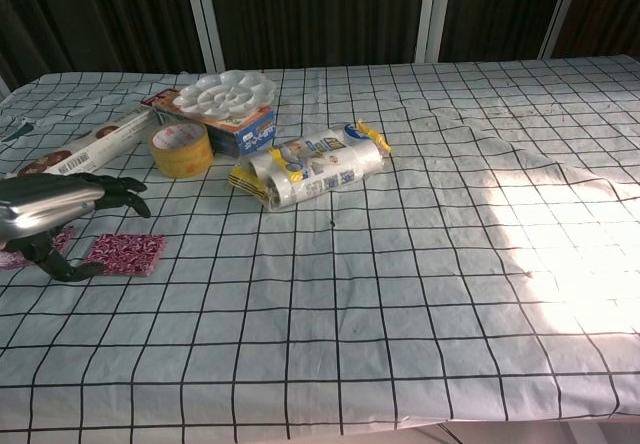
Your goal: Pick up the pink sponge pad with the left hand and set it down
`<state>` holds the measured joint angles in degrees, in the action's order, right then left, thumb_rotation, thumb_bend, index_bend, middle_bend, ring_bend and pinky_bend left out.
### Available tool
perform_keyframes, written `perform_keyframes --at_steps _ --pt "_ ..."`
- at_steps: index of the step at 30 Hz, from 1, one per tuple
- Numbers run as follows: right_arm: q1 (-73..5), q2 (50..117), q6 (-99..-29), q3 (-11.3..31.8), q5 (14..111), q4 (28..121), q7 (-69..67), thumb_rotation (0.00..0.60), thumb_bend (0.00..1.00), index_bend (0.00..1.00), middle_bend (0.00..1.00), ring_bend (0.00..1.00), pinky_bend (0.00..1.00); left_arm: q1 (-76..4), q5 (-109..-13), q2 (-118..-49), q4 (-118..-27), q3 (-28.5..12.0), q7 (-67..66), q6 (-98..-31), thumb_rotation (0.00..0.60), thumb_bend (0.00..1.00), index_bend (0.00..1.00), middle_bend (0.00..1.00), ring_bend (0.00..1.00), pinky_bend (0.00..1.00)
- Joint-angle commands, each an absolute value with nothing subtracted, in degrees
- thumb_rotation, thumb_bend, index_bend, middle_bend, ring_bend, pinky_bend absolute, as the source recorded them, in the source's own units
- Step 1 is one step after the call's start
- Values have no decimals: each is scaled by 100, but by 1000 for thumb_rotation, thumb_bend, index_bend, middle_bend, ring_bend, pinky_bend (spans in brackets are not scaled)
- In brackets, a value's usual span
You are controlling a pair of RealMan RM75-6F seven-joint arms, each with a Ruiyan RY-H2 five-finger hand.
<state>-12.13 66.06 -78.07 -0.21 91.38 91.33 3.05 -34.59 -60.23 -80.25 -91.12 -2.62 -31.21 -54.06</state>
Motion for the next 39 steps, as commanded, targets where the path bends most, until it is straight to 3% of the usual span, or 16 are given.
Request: perform_keyframes --at_steps 1,18,39 --pt "-1205 6592 -7812 -23 9137 9137 292 600 194 0 0 0 0 -3520 -5919 -8108 -9016 -262 -3169 -5343 600 370 202 0 0 0" --pt "-1184 6563 -7791 -25 9127 9156 291 600 194 0 0 0 0 -3660 -5578 -8221 -8774 -139 -3239 -5201 600 370 214 0 0 0" --pt "-1178 6562 -7778 -23 9139 9160 287 600 194 0 0 0 0 -3575 -5895 -8190 -8691 -113 -2884 -5501 600 367 438 29 0 0"
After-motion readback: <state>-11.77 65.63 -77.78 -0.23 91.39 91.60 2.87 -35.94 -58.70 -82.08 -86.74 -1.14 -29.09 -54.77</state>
